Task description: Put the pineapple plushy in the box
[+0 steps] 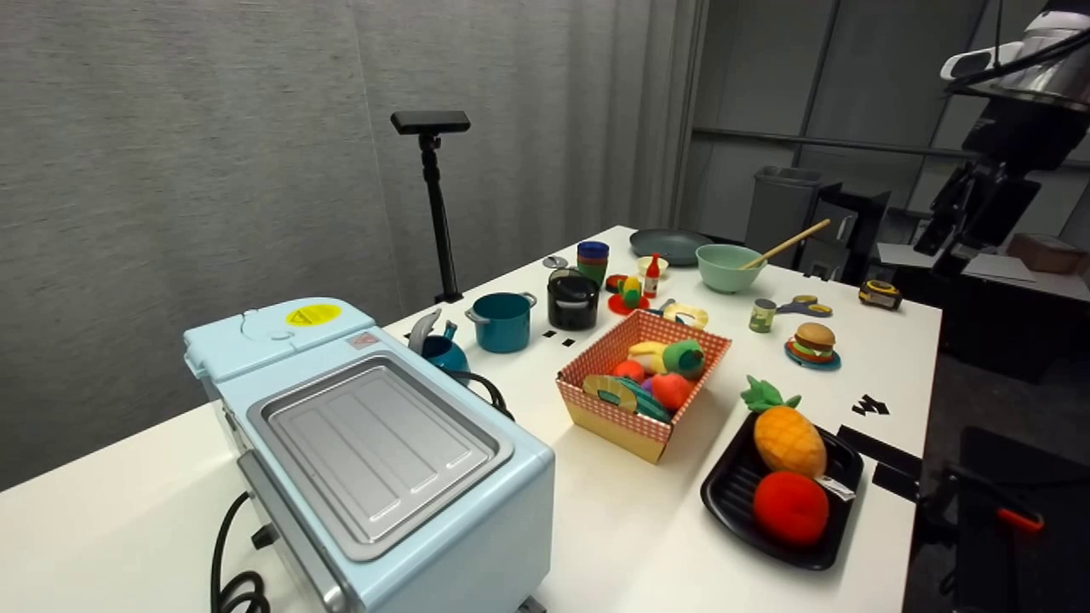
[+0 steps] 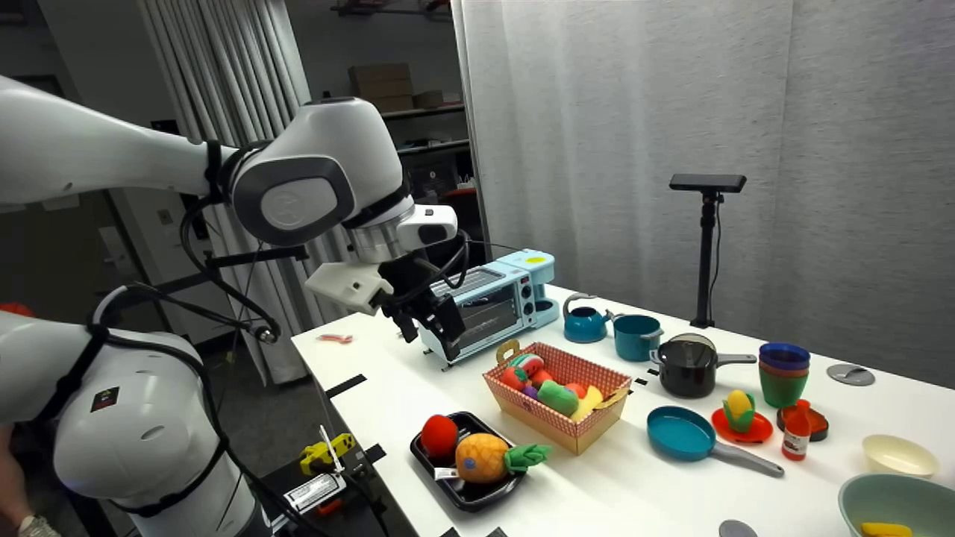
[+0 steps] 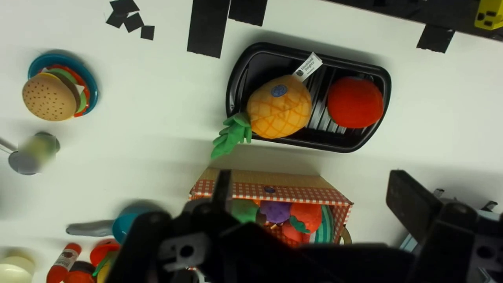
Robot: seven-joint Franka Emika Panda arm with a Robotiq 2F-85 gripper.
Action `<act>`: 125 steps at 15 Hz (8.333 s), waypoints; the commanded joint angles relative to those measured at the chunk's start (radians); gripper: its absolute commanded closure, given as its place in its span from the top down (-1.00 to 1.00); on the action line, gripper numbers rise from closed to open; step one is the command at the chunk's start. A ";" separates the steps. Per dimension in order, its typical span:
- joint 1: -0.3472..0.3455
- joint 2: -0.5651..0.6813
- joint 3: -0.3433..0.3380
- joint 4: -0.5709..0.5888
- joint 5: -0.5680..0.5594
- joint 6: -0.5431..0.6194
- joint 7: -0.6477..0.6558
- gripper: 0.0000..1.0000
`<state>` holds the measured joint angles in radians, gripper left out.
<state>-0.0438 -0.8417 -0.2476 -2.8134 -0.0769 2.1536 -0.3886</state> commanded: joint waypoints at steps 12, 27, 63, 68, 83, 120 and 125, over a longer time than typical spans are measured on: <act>-0.002 0.130 0.016 0.036 0.010 -0.012 0.006 1.00; 0.049 0.286 0.129 0.039 0.073 0.131 0.122 1.00; 0.017 0.905 0.184 0.124 0.327 0.595 0.503 1.00; 0.006 1.008 0.195 0.153 0.375 0.659 0.511 1.00; 0.041 0.913 0.128 0.123 0.081 0.473 0.620 -0.93; -0.234 1.053 0.446 0.524 -1.314 0.723 1.724 1.00; -0.237 1.069 0.453 0.522 -1.280 0.696 1.671 1.00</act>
<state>-0.2919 0.2086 0.2044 -2.3093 -1.3515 2.8900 1.2803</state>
